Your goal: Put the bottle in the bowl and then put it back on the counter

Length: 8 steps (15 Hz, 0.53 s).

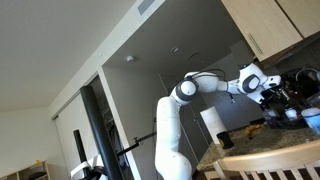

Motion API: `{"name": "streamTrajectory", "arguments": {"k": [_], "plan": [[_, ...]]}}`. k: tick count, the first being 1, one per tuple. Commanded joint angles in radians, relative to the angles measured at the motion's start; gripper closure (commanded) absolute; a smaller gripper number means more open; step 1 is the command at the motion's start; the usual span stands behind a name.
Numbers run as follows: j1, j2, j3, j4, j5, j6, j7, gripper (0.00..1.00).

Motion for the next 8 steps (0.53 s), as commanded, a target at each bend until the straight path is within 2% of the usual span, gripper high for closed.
{"name": "streamTrajectory", "arguments": {"k": [1,3,6,7,8], "plan": [[-0.012,0.002,0.019,0.019,0.04,-0.042,-0.033,0.0],[-0.05,0.027,0.077,0.073,0.172,-0.133,-0.097,0.0],[-0.064,0.045,0.115,0.173,0.318,-0.274,-0.125,0.0],[-0.028,0.009,0.076,0.079,0.25,-0.184,-0.097,0.0],[-0.027,0.009,0.079,0.097,0.258,-0.2,-0.097,0.0]]}}
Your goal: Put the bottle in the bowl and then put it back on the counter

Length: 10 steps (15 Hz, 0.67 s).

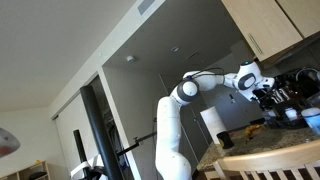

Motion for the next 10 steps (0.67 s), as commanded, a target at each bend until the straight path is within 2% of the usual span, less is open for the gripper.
{"name": "streamTrajectory", "arguments": {"k": [1,3,4,10], "plan": [[0.002,0.0,-0.002,0.003,-0.002,-0.002,0.002,0.0],[0.001,0.002,-0.004,-0.001,-0.003,-0.001,0.002,0.0],[0.022,-0.002,-0.022,-0.007,-0.05,0.018,0.04,0.0],[0.12,0.09,-0.16,0.094,-0.429,0.019,0.403,0.0]]}}
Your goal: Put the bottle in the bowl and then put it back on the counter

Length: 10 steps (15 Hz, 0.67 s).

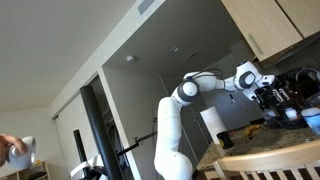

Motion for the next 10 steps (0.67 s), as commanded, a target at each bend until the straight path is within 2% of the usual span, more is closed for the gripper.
{"name": "streamTrajectory", "arguments": {"k": [1,4,6,10], "plan": [[0.011,0.014,-0.017,0.015,-0.058,-0.003,0.054,0.0],[0.027,0.051,-0.04,0.044,-0.115,-0.003,0.116,0.0],[0.001,0.066,-0.019,0.054,-0.066,-0.028,0.089,0.0],[-0.033,0.106,-0.02,0.072,-0.007,-0.079,0.081,0.0]]}}
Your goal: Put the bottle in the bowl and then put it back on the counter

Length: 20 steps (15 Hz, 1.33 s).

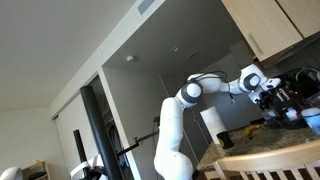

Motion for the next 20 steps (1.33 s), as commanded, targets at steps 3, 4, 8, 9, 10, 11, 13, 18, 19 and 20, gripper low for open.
{"name": "streamTrajectory", "arguments": {"k": [3,4,8,9,10,11,13,18,19,20], "plan": [[-0.033,0.029,0.005,0.003,0.026,-0.009,-0.003,0.0],[-0.039,0.035,0.005,0.003,0.029,-0.009,-0.004,0.0],[-0.039,0.037,0.006,-0.026,0.019,0.083,-0.038,0.0],[-0.038,0.037,0.005,-0.034,0.017,0.111,-0.046,0.0],[-0.035,0.039,-0.001,-0.046,0.007,0.153,-0.052,0.0],[-0.038,0.039,0.002,-0.011,0.017,0.083,-0.027,0.0],[-0.037,0.041,0.001,-0.013,0.016,0.091,-0.027,0.0],[-0.065,0.033,0.016,-0.02,0.052,0.094,-0.065,0.0],[-0.067,0.031,0.021,-0.02,0.06,0.09,-0.073,0.25],[-0.068,0.03,0.022,-0.022,0.068,0.093,-0.077,0.26]]}}
